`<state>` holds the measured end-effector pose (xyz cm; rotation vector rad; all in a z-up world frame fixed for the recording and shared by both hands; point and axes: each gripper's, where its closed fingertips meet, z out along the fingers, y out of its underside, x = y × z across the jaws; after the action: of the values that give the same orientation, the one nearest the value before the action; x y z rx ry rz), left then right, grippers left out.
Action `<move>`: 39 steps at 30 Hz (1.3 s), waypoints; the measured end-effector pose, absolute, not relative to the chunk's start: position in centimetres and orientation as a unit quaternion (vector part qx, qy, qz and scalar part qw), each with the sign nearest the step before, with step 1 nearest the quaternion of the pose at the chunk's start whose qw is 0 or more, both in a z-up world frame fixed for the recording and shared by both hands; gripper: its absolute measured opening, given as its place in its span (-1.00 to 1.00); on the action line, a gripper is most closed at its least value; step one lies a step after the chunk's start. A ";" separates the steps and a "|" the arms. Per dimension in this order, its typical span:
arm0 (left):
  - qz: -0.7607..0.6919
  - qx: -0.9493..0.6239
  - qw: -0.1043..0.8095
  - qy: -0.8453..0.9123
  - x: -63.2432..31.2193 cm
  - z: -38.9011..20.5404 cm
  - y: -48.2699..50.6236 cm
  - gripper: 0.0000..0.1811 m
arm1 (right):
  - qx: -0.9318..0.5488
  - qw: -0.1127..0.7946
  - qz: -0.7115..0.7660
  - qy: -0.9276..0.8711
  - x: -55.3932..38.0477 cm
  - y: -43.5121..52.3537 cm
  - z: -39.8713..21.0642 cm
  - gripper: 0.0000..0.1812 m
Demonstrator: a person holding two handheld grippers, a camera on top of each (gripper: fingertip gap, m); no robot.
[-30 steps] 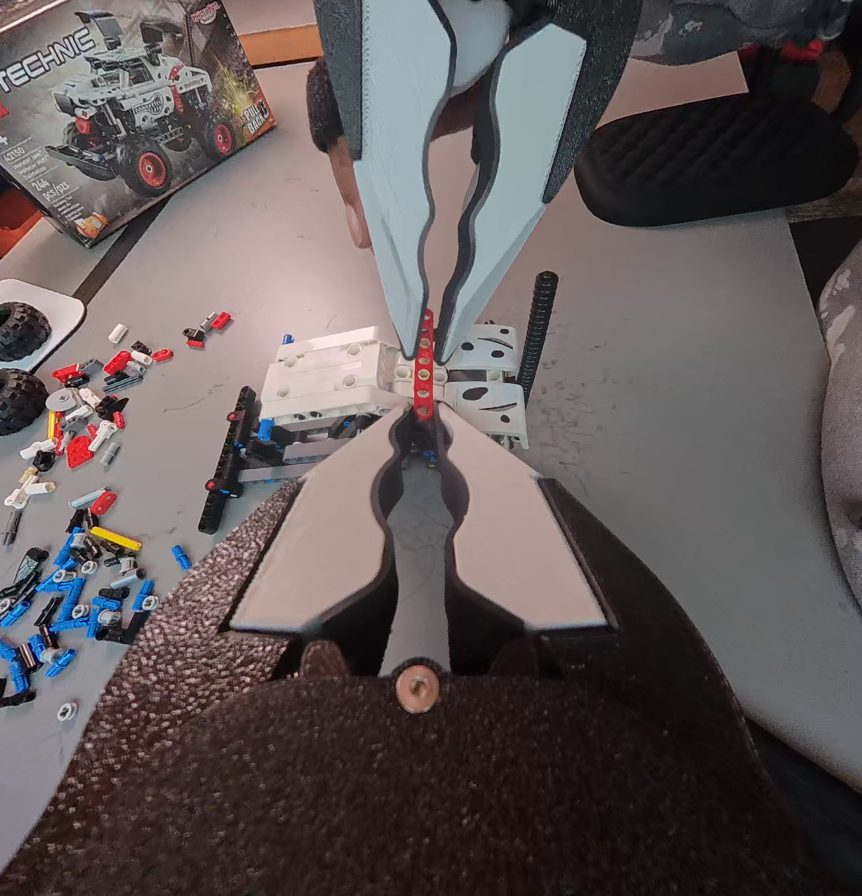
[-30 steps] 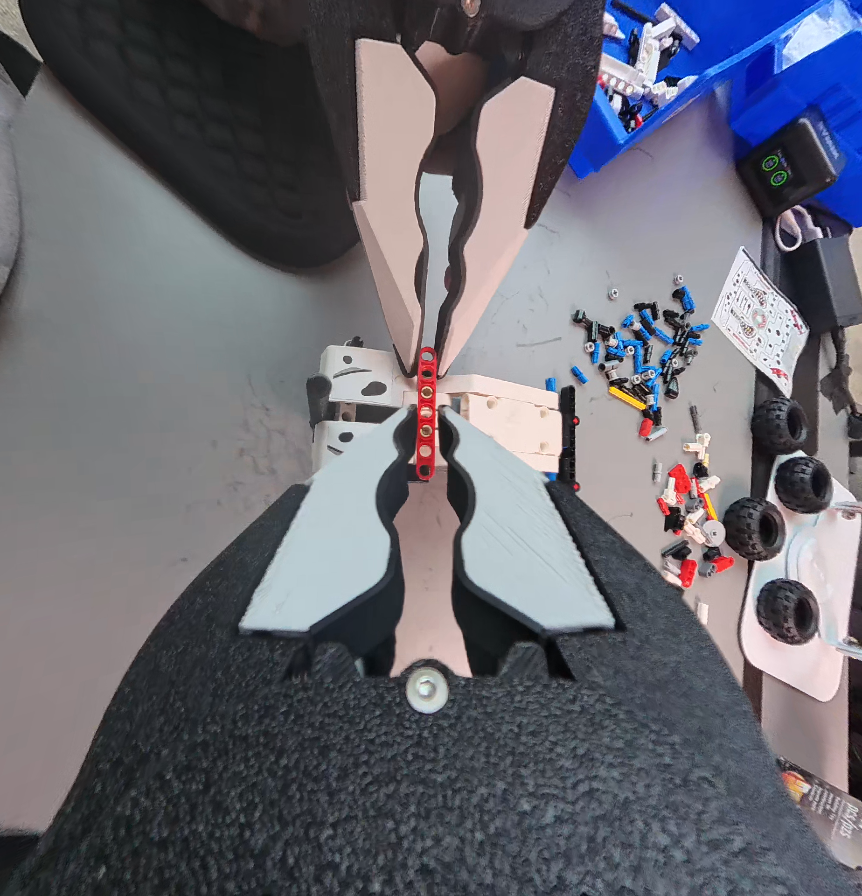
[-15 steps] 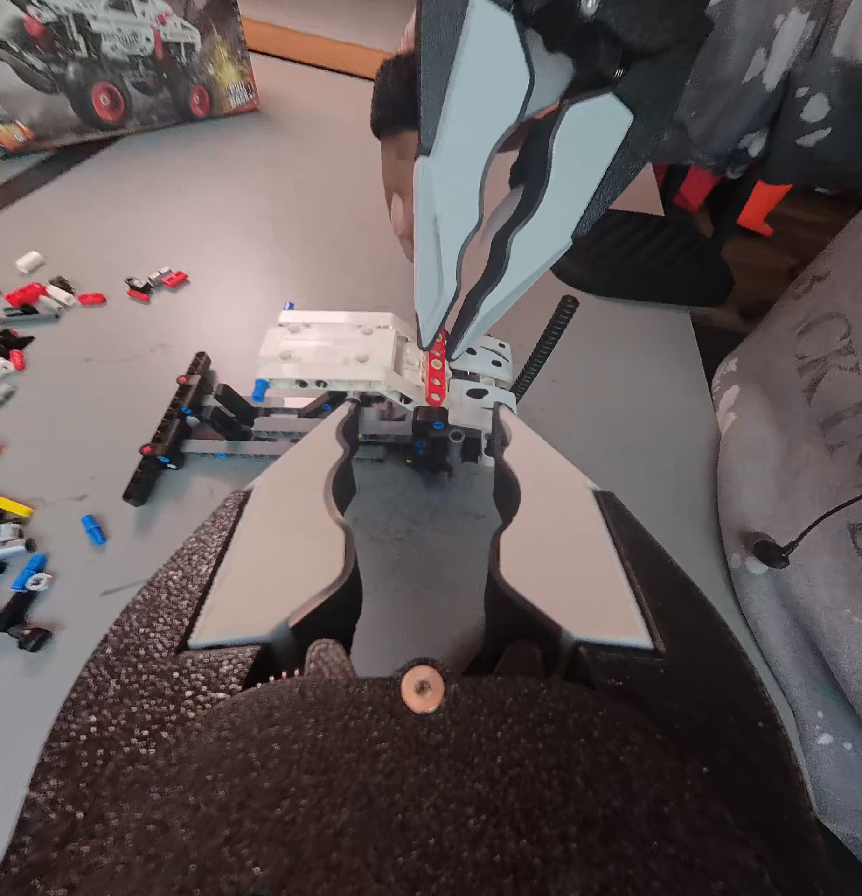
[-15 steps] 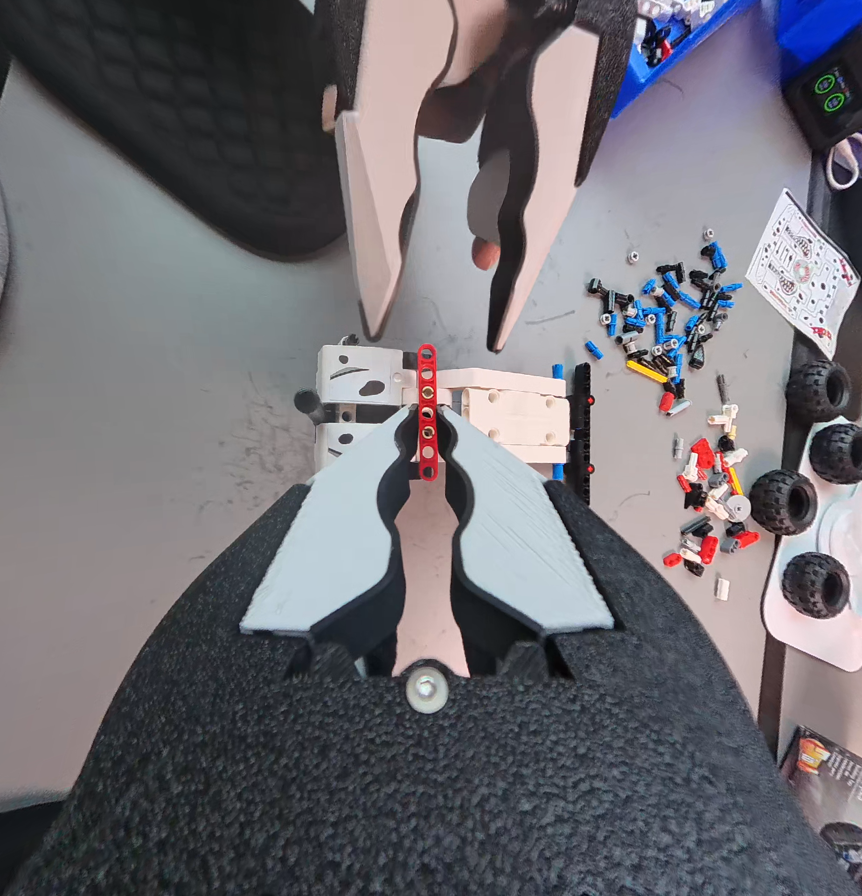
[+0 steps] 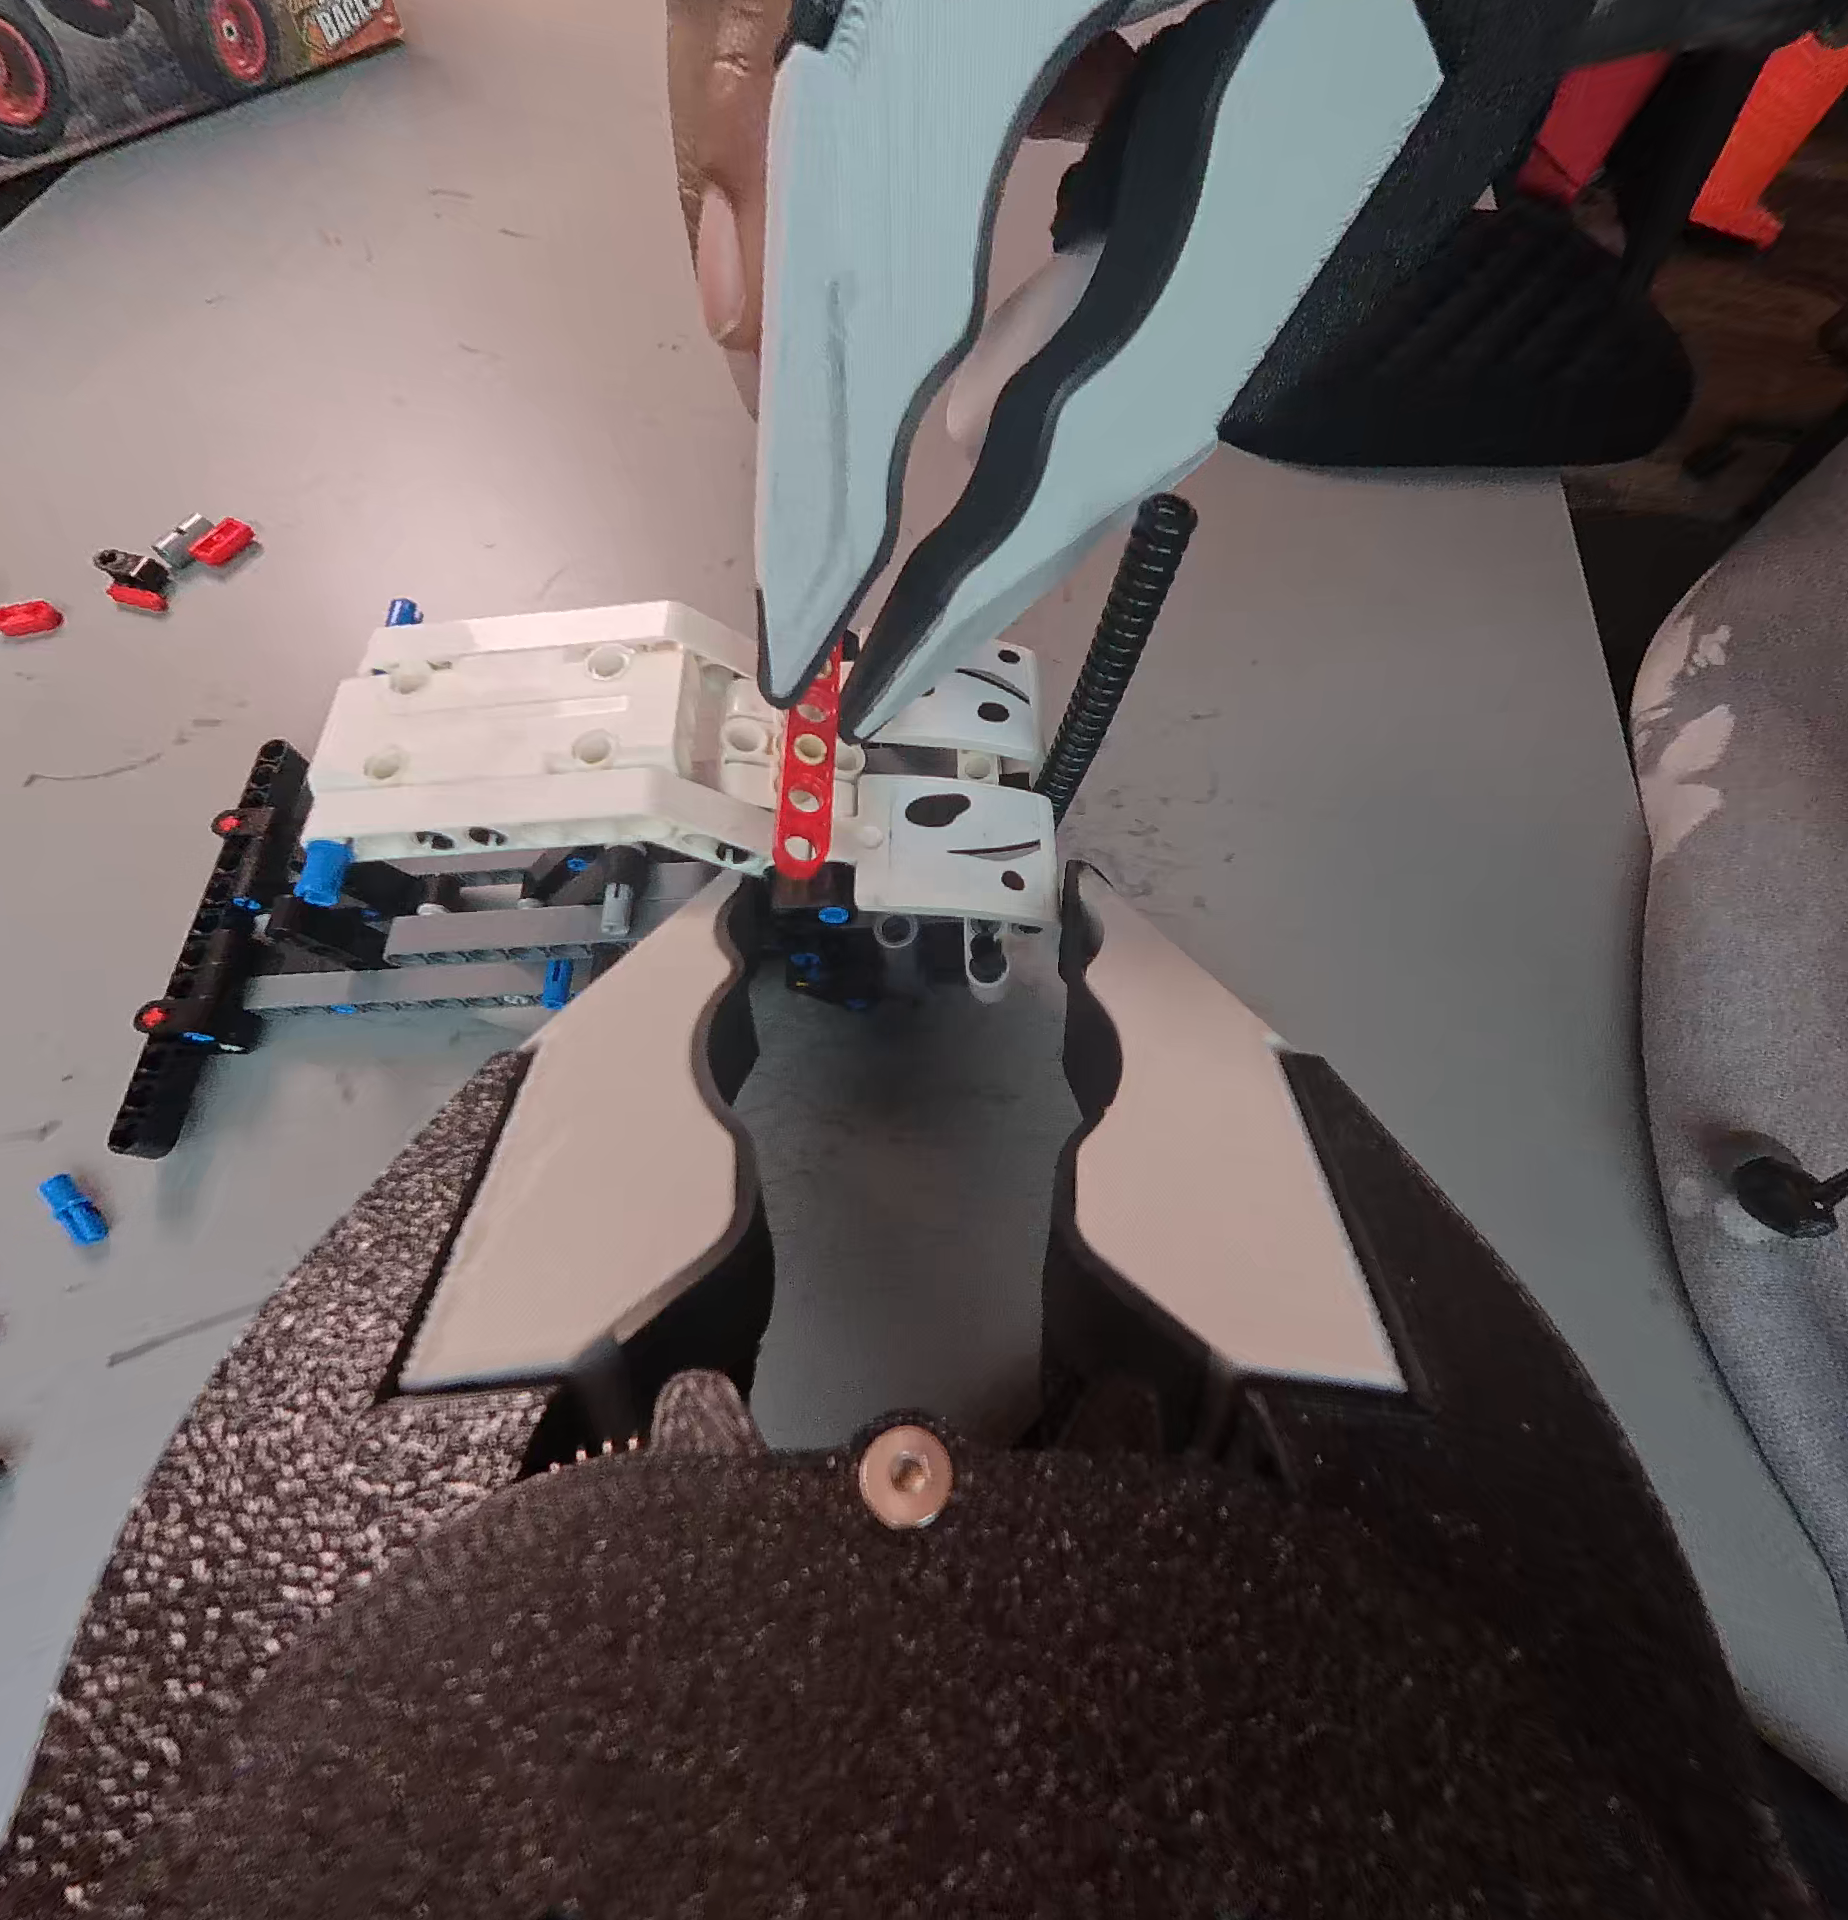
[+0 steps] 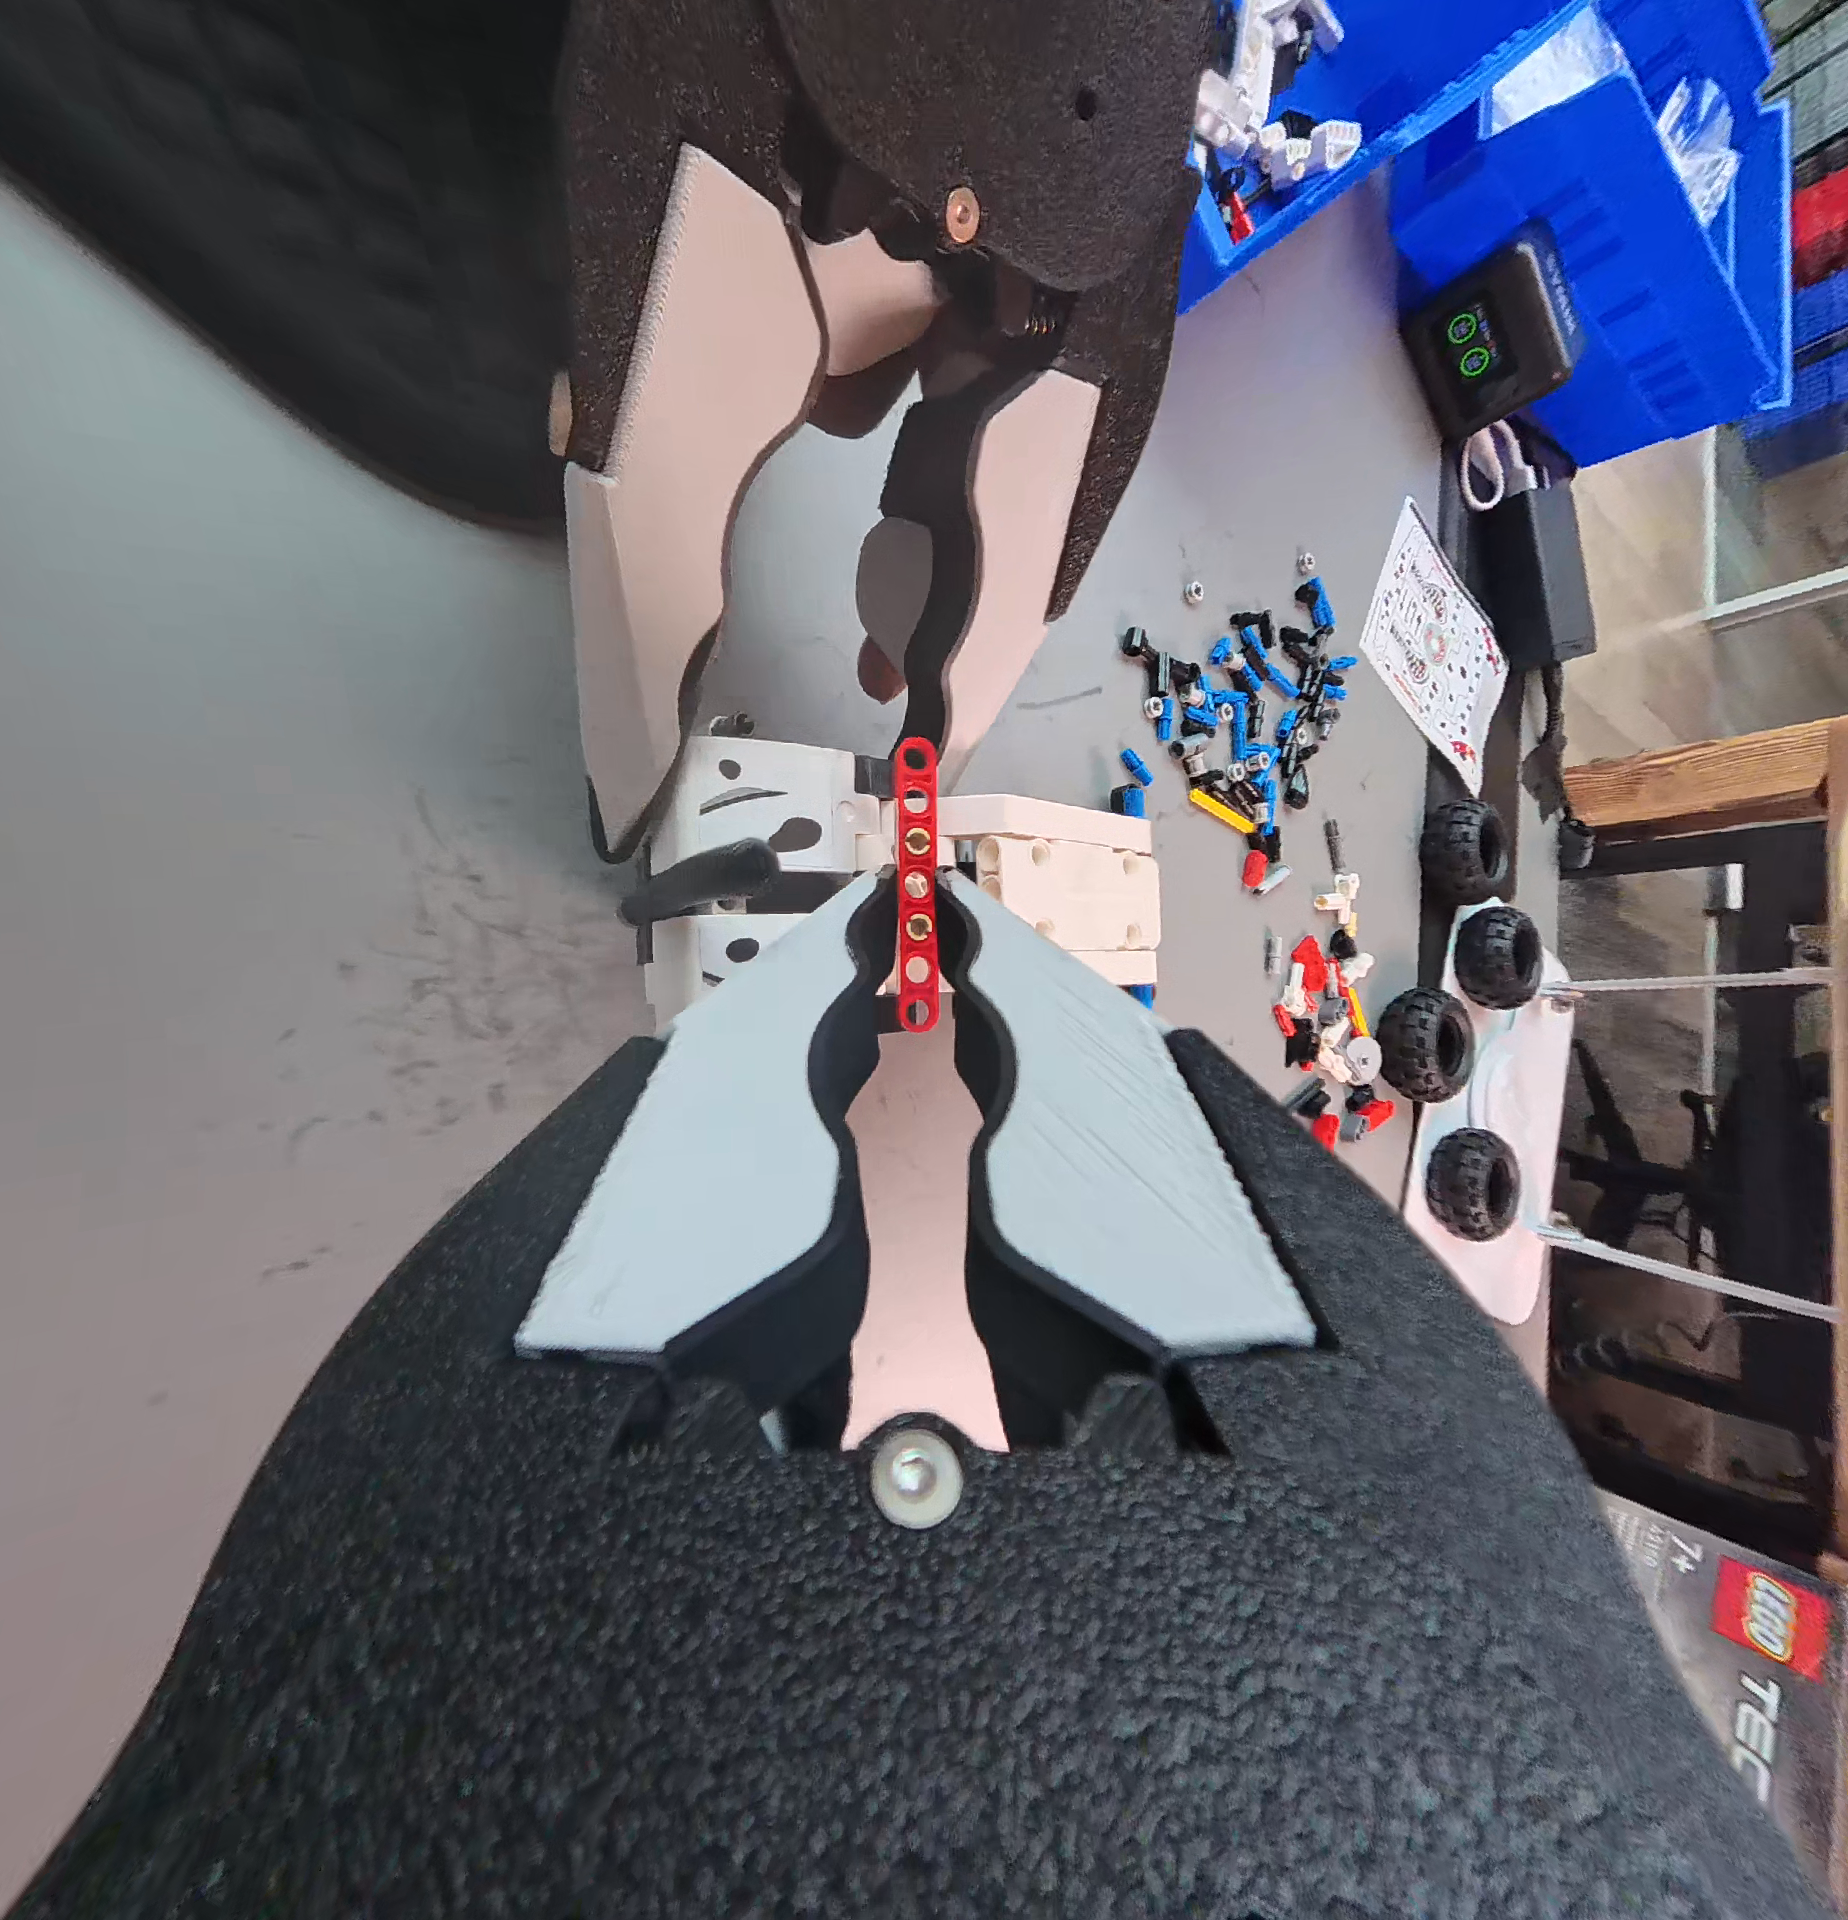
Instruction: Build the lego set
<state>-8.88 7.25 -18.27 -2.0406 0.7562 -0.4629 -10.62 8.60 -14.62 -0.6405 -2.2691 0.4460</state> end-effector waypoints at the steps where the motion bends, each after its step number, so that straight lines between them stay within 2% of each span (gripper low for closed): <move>1: -0.184 -0.823 0.444 0.305 -8.9 -18.3 7.3 -0.37 | -0.249 0.366 0.174 -0.879 -10.6 8.6 -14.6 -0.93; 19: -0.188 -0.824 0.446 0.296 -9.0 -18.2 7.4 -0.38 | -0.259 0.283 0.205 -0.900 -10.6 8.8 -14.8 -0.93; 34: -0.188 -0.826 0.448 0.286 -9.3 -18.2 7.5 -0.39 | -0.232 0.367 0.142 -0.889 -10.9 9.0 -14.5 -0.93; 39: -0.187 -0.826 0.448 0.286 -9.2 -18.2 7.5 -0.38 | -0.234 0.360 0.139 -0.892 -10.8 8.9 -14.7 -0.93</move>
<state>-9.25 7.53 -18.23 -2.0444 0.7080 -0.4635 -10.83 8.93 -14.65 -0.6022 -2.3002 0.3570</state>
